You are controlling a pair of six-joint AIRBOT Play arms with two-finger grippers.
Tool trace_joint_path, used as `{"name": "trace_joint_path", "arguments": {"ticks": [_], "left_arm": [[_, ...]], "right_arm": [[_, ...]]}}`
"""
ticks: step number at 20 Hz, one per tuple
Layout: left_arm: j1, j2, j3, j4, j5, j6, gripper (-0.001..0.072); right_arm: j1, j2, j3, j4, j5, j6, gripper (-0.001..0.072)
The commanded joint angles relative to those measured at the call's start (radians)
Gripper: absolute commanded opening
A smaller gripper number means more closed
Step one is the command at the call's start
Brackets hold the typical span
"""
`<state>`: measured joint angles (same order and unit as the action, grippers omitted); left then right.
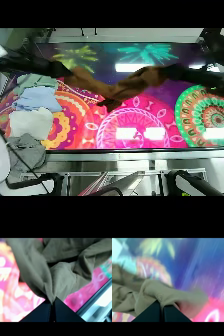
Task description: Fold the shirts.
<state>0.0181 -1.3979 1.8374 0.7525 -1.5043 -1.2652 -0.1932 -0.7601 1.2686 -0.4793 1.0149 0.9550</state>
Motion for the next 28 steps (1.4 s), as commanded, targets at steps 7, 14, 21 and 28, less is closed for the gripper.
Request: {"name": "trace_joint_path", "arguments": {"ticks": [7,14,21,28], "left_arm": [[0.138,0.467,0.072,-0.115,0.016,0.023,0.0012],[0.109,0.328,-0.311,-0.117,0.243,0.22,0.0012],[-0.086,-0.253,-0.212,-0.116,0.42,0.296,0.0012],[0.016,-0.439,0.121,0.012,0.109,0.017,0.0685]], "right_arm": [[-0.263,0.363,0.184,0.009,-0.014,-0.069,0.0022],[-0.249,0.124,-0.036,0.221,0.163,-0.102,0.0023],[0.177,-0.316,-0.298,0.248,-0.209,-0.387,0.0028],[0.061,-0.409,-0.169,0.167,-0.261,-0.36,0.0498]]}}
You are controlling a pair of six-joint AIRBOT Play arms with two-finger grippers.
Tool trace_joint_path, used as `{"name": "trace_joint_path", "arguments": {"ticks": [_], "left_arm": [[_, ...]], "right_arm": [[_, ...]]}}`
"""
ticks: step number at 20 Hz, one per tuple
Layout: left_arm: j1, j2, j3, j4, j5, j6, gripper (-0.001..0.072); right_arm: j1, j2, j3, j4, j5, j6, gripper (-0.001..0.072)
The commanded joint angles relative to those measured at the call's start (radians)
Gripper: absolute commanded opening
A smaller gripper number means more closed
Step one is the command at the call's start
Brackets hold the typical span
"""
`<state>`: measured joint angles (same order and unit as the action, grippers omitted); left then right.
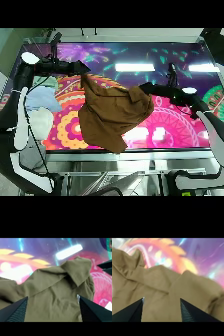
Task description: Fold the shirts.
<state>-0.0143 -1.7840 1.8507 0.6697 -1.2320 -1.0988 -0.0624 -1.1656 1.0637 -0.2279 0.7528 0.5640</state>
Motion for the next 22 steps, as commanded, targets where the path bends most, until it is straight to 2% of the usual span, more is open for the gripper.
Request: {"name": "trace_joint_path", "arguments": {"ticks": [1,3,5,7,8,10,14,15,18,20,21,22], "left_arm": [[0.076,-0.045,0.113,0.14,-0.254,-0.201,0.0684],[0.107,-0.004,0.021,0.181,-0.373,-0.255,0.0684],[0.11,0.078,-0.185,0.18,-0.414,-0.273,0.0683],[0.086,0.18,-0.424,0.213,-0.375,-0.266,0.0559],[0.07,0.232,-0.541,0.259,-0.346,-0.263,0.0542],[0.04,0.329,-0.761,0.316,-0.276,-0.263,0.0544],[-0.009,0.445,-1.098,0.27,-0.072,-0.256,0.0544],[-0.024,0.453,-1.142,0.27,-0.034,-0.252,0.0544],[-0.076,0.454,-1.221,0.261,0.088,-0.252,0.0544],[-0.103,0.454,-1.225,0.163,0.171,-0.206,0.0543],[-0.113,0.454,-1.225,0.094,0.204,-0.161,0.0522],[-0.121,0.454,-1.225,0.05,0.229,-0.12,0.0402]], "right_arm": [[-0.128,0.019,0.037,-0.142,0.031,0.087,0.0497],[-0.247,0.035,0.036,-0.294,0.099,0.205,0.0491],[-0.342,0.01,0.036,-0.391,0.169,0.253,0.0298],[-0.394,-0.041,0.036,-0.397,0.23,0.257,0.0293],[-0.399,-0.068,0.036,-0.397,0.251,0.26,0.0294],[-0.394,-0.125,0.036,-0.397,0.284,0.26,0.0301],[-0.352,-0.201,0.037,-0.388,0.296,0.251,0.031],[-0.338,-0.21,0.038,-0.389,0.294,0.251,0.0385],[-0.298,-0.244,0.055,-0.389,0.294,0.252,0.0398],[-0.277,-0.26,0.076,-0.389,0.296,0.252,0.0399],[-0.266,-0.264,0.089,-0.389,0.296,0.252,0.0399],[-0.258,-0.266,0.099,-0.389,0.295,0.251,0.0399]]}}
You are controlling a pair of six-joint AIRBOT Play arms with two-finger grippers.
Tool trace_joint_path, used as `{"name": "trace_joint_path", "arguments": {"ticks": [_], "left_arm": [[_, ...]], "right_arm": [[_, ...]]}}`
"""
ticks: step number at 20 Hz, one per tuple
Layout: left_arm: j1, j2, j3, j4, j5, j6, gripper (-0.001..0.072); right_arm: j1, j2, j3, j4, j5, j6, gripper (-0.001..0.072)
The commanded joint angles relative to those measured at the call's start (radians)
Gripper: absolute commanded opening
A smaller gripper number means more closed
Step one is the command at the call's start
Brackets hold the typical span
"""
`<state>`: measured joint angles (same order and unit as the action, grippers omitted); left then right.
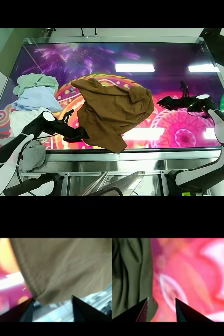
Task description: Fold the shirts.
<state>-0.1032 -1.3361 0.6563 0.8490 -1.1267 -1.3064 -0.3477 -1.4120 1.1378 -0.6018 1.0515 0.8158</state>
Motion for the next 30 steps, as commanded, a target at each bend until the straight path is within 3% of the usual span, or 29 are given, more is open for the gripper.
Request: {"name": "trace_joint_path", "arguments": {"ticks": [1,2,3,9,14,16,18,20,24,28,30], "left_arm": [[-0.039,0.006,-0.031,-0.145,0.15,0.113,0.0243],[-0.037,0.006,-0.031,-0.141,0.165,0.113,0.0083],[-0.027,0.006,-0.027,-0.13,0.165,0.114,0.0013],[0.18,0.01,0.079,-0.066,-0.007,0.113,0.0012],[0.242,0.008,0.097,-0.055,-0.015,0.129,0.0013],[0.266,0.008,0.097,-0.055,-0.015,0.13,0.0013],[0.288,0.01,0.099,-0.064,-0.019,0.13,0.0013],[0.295,0.012,0.14,-0.064,-0.053,0.132,0.0013],[0.296,0.103,0.365,-0.109,-0.194,0.132,0.0013],[0.341,0.289,0.661,-0.276,-0.247,0.132,0.0012],[0.343,0.372,0.825,-0.294,-0.254,0.132,0.0012]], "right_arm": [[0.036,-0.024,0.034,-0.016,-0.003,0.0,0.0399],[0.042,-0.033,0.045,-0.012,-0.002,0.0,0.0399],[0.047,-0.04,0.054,-0.011,-0.003,0.0,0.0399],[0.109,-0.098,0.117,-0.004,-0.011,-0.007,0.0398],[0.167,-0.185,0.189,0.0,-0.033,-0.006,0.0377],[0.169,-0.196,0.205,0.022,-0.033,-0.006,0.0279],[0.168,-0.195,0.224,0.058,-0.013,-0.007,0.0061],[0.16,-0.172,0.267,0.064,0.053,-0.008,0.002],[0.099,0.005,0.36,0.064,0.147,0.002,0.0021],[-0.019,0.336,0.373,0.179,0.151,0.023,0.0021],[-0.043,0.523,0.373,0.233,0.132,-0.016,0.0021]]}}
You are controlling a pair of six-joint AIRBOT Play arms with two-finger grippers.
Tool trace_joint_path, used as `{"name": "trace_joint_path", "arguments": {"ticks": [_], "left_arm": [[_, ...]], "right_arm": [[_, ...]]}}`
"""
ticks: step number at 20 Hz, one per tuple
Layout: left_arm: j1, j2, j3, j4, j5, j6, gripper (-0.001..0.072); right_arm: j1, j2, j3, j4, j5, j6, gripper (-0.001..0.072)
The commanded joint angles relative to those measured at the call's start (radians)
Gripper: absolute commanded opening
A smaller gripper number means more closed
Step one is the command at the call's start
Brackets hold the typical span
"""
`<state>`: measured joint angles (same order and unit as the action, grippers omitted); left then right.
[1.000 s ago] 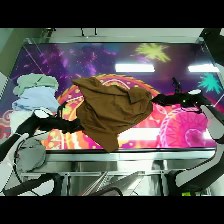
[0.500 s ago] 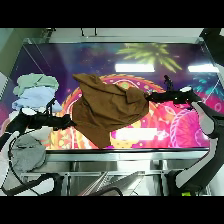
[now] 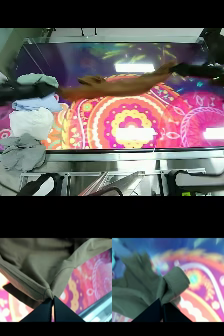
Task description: Fold the shirts.
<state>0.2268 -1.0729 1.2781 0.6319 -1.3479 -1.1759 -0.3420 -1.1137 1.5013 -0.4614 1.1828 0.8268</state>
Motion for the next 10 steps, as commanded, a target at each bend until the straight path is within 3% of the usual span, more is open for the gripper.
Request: {"name": "trace_joint_path", "arguments": {"ticks": [1,6,10], "left_arm": [[0.013,0.147,0.278,-0.076,-0.029,0.005,0.0012],[0.013,0.259,0.604,0.086,-0.011,-0.026,0.0012],[0.013,0.249,0.635,0.238,-0.003,-0.047,0.0012]], "right_arm": [[-0.048,0.312,0.01,0.084,-0.042,-0.051,0.0022],[-0.048,0.654,0.01,-0.063,-0.351,-0.082,0.0022],[-0.049,0.686,0.007,-0.15,-0.313,0.001,0.0023]]}}
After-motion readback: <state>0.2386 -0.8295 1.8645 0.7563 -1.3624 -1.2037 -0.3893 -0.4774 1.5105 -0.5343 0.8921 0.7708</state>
